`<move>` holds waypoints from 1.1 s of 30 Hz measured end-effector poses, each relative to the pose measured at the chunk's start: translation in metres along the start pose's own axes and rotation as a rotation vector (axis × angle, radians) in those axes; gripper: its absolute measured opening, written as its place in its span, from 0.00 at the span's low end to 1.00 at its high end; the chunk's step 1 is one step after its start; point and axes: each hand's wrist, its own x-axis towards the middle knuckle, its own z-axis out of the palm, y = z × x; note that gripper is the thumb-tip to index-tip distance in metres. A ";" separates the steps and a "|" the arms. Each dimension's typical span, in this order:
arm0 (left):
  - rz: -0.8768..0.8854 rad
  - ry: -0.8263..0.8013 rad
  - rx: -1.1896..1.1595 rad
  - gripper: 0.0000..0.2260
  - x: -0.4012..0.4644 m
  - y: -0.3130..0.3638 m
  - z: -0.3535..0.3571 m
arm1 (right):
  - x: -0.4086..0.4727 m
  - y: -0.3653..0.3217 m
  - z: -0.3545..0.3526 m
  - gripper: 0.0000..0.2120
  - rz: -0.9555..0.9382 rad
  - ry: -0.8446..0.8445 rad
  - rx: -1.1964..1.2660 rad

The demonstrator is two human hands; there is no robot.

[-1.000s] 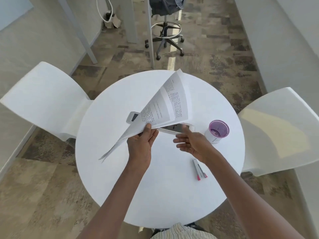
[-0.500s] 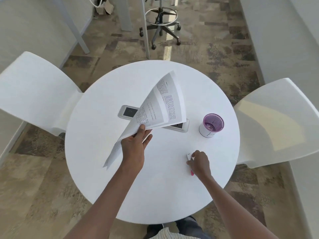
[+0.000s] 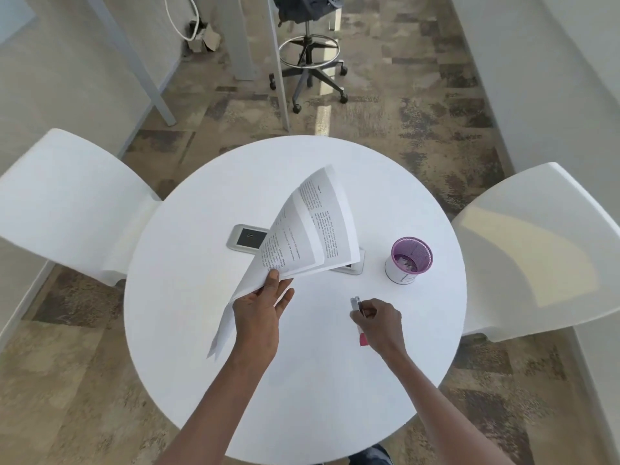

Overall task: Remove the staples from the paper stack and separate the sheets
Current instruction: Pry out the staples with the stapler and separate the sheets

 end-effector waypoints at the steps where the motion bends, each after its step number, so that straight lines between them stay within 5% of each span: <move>1: -0.003 -0.004 0.001 0.08 -0.002 0.001 0.000 | -0.005 -0.009 -0.004 0.03 -0.018 0.007 0.054; 8: 0.036 -0.015 -0.016 0.09 -0.020 0.018 0.007 | -0.062 -0.083 -0.043 0.03 -0.134 -0.082 0.392; 15: 0.131 -0.091 -0.108 0.08 -0.047 0.044 0.028 | -0.116 -0.141 -0.067 0.10 -0.411 -0.153 0.386; 20: 0.168 -0.123 -0.240 0.08 -0.073 0.067 0.042 | -0.139 -0.179 -0.069 0.10 -0.715 -0.028 0.241; 33: 0.439 -0.314 -0.366 0.14 -0.129 0.112 0.058 | -0.174 -0.219 -0.082 0.13 -1.015 0.286 0.154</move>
